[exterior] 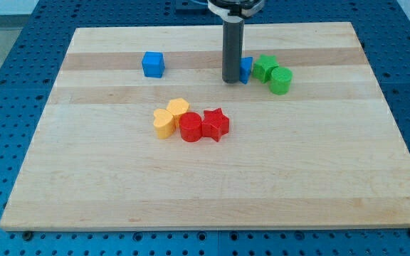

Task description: Push the blue cube closer to the group of blocks on the right

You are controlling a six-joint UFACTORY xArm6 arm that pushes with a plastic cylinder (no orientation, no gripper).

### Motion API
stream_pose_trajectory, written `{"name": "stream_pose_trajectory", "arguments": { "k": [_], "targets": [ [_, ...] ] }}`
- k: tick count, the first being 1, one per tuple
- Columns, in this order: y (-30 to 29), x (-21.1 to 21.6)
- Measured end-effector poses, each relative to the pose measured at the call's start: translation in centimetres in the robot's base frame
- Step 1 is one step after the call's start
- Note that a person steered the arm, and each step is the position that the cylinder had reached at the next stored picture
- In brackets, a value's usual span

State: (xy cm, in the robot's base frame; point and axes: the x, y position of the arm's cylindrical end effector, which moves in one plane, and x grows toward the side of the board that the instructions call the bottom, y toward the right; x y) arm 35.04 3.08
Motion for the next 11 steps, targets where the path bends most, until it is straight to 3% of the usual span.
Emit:
{"name": "stream_pose_trajectory", "arguments": {
  "k": [3,4,5,9,11],
  "targets": [
    [-15.4,1.7],
    [-18.0,-0.7],
    [-18.9,-3.2],
    [-18.5,-3.9],
    [-13.6,-3.9]
  ]
}}
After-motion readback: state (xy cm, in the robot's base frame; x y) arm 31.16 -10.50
